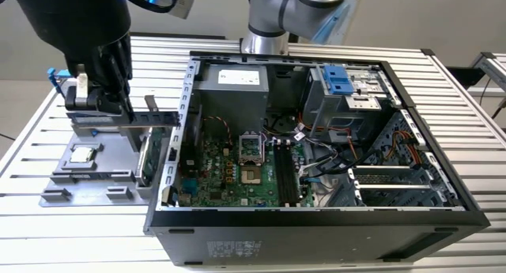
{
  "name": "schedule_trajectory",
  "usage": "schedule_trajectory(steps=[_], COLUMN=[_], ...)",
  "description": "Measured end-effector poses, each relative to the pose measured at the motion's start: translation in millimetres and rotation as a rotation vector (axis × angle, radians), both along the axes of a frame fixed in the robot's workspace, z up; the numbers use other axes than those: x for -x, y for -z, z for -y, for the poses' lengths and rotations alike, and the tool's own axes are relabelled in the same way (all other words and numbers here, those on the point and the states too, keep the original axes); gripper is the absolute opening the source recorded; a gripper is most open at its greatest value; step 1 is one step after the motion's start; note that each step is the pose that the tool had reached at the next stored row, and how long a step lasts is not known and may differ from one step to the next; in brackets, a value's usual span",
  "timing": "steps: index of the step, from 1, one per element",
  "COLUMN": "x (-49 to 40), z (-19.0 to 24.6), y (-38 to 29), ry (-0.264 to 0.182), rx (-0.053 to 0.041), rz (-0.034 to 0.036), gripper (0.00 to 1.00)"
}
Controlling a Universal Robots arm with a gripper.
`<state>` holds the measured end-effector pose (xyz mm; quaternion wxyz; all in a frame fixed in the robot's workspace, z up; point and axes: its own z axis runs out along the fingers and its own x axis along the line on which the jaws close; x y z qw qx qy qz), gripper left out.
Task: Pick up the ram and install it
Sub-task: 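Pick up the ram and move it above insertion slot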
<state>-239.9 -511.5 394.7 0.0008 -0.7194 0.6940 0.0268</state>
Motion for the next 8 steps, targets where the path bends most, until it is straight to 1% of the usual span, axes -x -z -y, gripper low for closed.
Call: schedule_trajectory(steps=[8], x=[-11.7], z=[0.0], y=[0.1], ry=[0.000], rx=[-0.0001], rz=[-0.0010], gripper=[0.00])
